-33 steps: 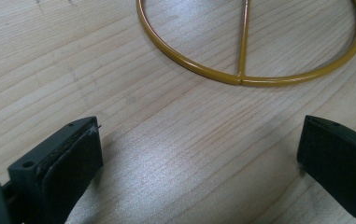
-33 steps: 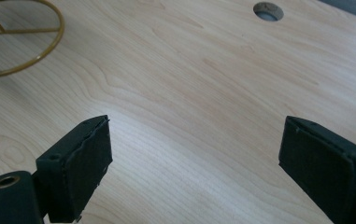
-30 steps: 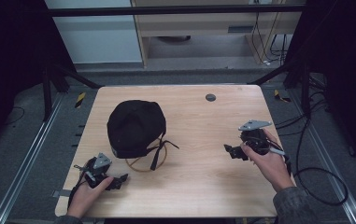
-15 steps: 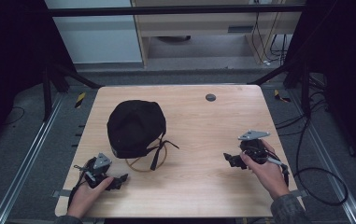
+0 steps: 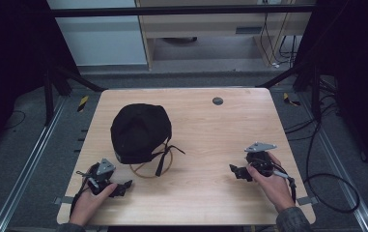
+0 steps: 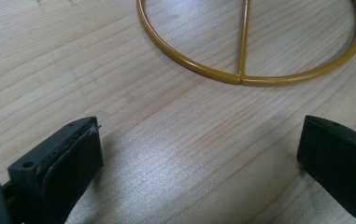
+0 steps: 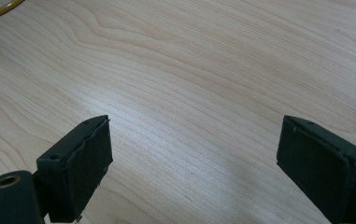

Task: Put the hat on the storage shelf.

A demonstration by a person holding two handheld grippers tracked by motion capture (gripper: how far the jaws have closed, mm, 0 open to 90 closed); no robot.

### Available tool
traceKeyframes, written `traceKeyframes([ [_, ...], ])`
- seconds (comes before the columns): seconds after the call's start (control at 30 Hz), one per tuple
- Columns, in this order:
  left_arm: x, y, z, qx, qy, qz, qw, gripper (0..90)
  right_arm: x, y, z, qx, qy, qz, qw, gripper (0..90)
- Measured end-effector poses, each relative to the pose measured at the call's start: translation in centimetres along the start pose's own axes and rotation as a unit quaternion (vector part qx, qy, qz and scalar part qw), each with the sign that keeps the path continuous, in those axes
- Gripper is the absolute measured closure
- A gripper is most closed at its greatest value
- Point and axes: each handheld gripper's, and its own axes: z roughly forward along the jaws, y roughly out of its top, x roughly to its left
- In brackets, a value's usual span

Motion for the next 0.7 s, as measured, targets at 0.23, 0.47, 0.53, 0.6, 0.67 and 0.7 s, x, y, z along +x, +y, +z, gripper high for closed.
traceKeyframes([
  [0.23,0.0,0.0,0.0,0.0,0.0,0.0,1.0,0.0,0.2,-0.5,0.6,0.001,0.005,0.008,1.0,10.7],
  [0.47,0.0,0.0,0.0,0.0,0.0,0.0,1.0,0.0,0.4,-1.2,1.2,0.007,0.006,0.012,0.9999,10.4],
  [0.53,0.0,0.0,0.0,0.0,0.0,0.0,1.0,0.0,0.5,-1.4,1.3,0.009,0.008,0.017,0.9998,10.4],
  [0.6,0.0,0.0,0.0,0.0,0.0,0.0,1.0,0.0,0.6,-1.5,1.5,0.011,0.009,0.018,0.9997,10.3],
  [0.67,0.0,0.0,0.0,0.0,0.0,0.0,1.0,0.0,0.6,-1.6,1.5,0.012,0.007,0.017,0.9998,10.2],
  [0.7,0.0,0.0,0.0,0.0,0.0,0.0,1.0,0.0,0.6,-1.7,1.7,0.014,0.006,0.018,0.9997,10.2],
])
